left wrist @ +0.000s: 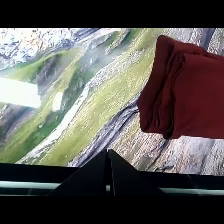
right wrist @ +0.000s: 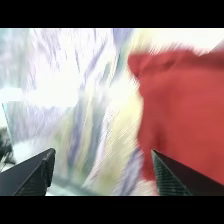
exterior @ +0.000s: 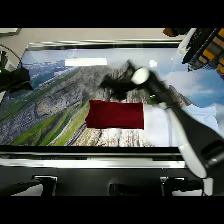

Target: Fold the clothes and pants, and hang the long-sleeved shirts on hangers.

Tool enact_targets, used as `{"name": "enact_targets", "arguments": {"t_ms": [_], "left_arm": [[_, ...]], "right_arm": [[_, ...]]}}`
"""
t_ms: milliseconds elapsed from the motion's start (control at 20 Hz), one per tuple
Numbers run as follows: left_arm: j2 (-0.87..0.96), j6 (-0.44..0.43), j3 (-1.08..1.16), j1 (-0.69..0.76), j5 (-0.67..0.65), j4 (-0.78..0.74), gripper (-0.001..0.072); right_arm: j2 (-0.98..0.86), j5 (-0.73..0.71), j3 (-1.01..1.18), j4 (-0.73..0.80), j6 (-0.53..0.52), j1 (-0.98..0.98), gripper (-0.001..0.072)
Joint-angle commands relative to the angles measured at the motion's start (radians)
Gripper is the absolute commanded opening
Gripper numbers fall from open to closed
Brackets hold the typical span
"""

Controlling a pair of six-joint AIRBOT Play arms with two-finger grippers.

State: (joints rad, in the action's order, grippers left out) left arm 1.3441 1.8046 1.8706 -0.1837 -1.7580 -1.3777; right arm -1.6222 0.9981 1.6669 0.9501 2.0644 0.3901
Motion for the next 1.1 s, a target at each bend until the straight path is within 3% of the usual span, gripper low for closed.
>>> {"name": "enact_targets", "arguments": {"t_ms": [0,150,350,600,850,950,1050], "left_arm": [[-0.001,-0.014,0.000,0.000,-0.029,-0.003,0.0015],[-0.001,-0.029,0.000,0.000,-0.042,-0.003,0.0015],[-0.001,-0.028,0.000,0.000,-0.042,-0.003,0.0015],[-0.001,-0.028,0.000,0.000,-0.041,-0.003,0.0015],[-0.001,-0.028,0.000,0.000,-0.041,-0.003,0.0015],[-0.001,-0.028,0.000,0.000,-0.041,-0.003,0.0015],[-0.001,-0.028,0.000,0.000,-0.041,-0.003,0.0015]], "right_arm": [[0.113,0.229,-0.002,0.072,-0.203,-0.265,0.0671],[0.123,0.350,-0.074,0.059,-0.362,-0.491,0.0671],[0.104,0.317,-0.323,-0.042,-0.556,-0.595,0.0671],[0.026,0.186,-0.509,-0.154,-0.657,-0.553,0.0653],[-0.063,0.114,-0.518,-0.144,-0.650,-0.444,0.0650],[-0.069,0.071,-0.517,-0.163,-0.650,-0.407,0.0537],[-0.069,0.056,-0.516,-0.190,-0.652,-0.383,0.0346]]}}
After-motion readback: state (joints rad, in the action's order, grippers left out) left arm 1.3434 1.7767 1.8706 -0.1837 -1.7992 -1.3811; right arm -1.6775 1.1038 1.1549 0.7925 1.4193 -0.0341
